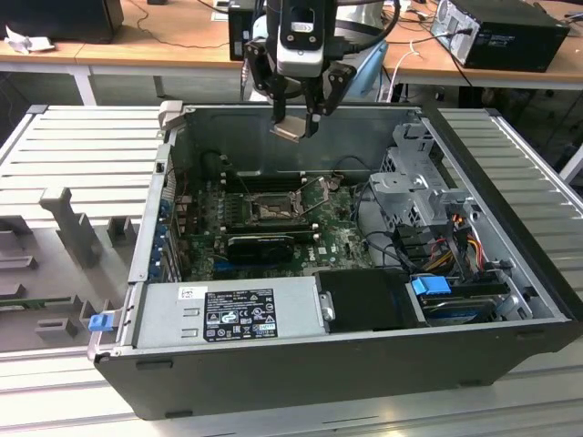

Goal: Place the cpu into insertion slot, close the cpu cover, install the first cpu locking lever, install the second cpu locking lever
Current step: 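Place the cpu into insertion slot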

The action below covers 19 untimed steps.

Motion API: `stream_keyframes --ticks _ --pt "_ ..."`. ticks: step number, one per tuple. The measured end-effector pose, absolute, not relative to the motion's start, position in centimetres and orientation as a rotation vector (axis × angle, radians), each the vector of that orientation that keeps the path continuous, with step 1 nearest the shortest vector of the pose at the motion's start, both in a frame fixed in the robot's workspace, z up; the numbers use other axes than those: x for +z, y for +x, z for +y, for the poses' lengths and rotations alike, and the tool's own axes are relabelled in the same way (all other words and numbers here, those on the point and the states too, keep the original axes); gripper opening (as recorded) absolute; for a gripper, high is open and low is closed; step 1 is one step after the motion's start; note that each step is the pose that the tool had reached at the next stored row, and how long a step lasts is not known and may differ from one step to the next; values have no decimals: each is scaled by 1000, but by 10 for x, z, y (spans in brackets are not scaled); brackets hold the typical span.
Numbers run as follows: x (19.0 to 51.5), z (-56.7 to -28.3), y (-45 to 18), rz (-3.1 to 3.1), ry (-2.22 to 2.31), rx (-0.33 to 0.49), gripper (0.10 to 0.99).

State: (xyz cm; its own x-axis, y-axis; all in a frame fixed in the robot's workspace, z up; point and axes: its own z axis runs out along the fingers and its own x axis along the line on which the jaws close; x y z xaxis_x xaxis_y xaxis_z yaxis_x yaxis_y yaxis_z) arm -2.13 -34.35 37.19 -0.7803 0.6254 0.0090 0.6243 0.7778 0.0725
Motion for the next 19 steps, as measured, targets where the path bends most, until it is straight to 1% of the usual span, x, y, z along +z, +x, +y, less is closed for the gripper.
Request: stream_keyframes --ticks 19 --pt "371 -344 -21 2847 1260 79 529"
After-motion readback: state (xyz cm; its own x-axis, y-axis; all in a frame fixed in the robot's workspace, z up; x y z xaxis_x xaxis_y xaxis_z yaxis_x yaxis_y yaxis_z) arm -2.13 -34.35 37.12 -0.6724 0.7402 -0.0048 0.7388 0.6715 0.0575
